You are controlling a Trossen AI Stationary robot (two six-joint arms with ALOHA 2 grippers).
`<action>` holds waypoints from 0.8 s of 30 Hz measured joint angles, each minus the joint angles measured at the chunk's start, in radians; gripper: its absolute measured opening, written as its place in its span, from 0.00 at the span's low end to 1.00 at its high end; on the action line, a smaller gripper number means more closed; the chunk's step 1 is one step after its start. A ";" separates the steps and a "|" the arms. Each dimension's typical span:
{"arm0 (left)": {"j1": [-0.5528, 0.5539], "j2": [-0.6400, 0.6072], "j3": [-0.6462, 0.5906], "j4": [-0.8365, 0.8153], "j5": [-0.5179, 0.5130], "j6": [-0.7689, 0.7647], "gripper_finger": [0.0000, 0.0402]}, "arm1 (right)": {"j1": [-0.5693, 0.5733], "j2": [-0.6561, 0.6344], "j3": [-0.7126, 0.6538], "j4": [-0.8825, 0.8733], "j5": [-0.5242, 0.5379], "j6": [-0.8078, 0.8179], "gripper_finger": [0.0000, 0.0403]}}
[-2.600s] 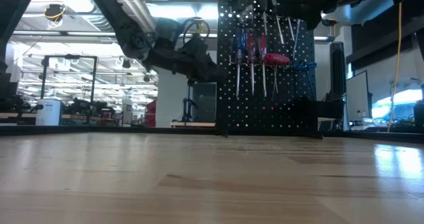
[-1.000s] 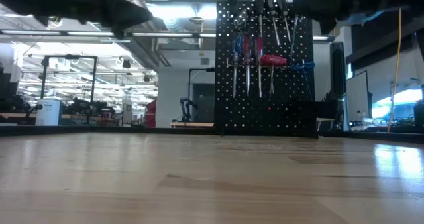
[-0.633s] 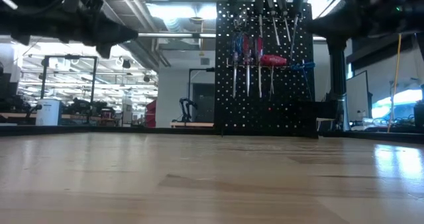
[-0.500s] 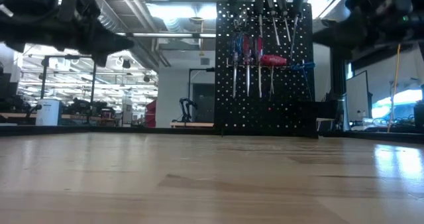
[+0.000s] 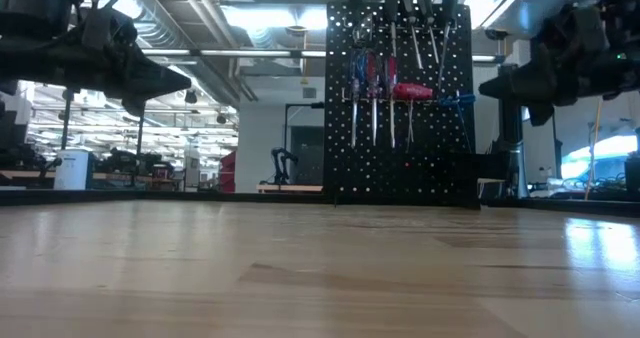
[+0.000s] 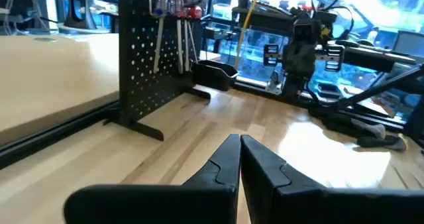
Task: Hang tools onto peg board
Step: Return to Home Position
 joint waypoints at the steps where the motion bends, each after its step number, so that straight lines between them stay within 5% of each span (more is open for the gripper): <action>1: -0.006 -0.011 0.000 -0.015 -0.006 -0.001 0.01 | 0.000 -0.010 0.000 -0.018 0.001 0.008 0.02; 12: -0.077 -0.188 0.000 -0.216 -0.136 -0.005 0.00 | 0.000 -0.112 -0.002 -0.138 -0.068 0.079 0.02; 24: -0.122 -0.299 0.000 -0.223 -0.158 -0.042 0.01 | 0.000 -0.444 -0.003 -0.332 -0.192 0.048 0.02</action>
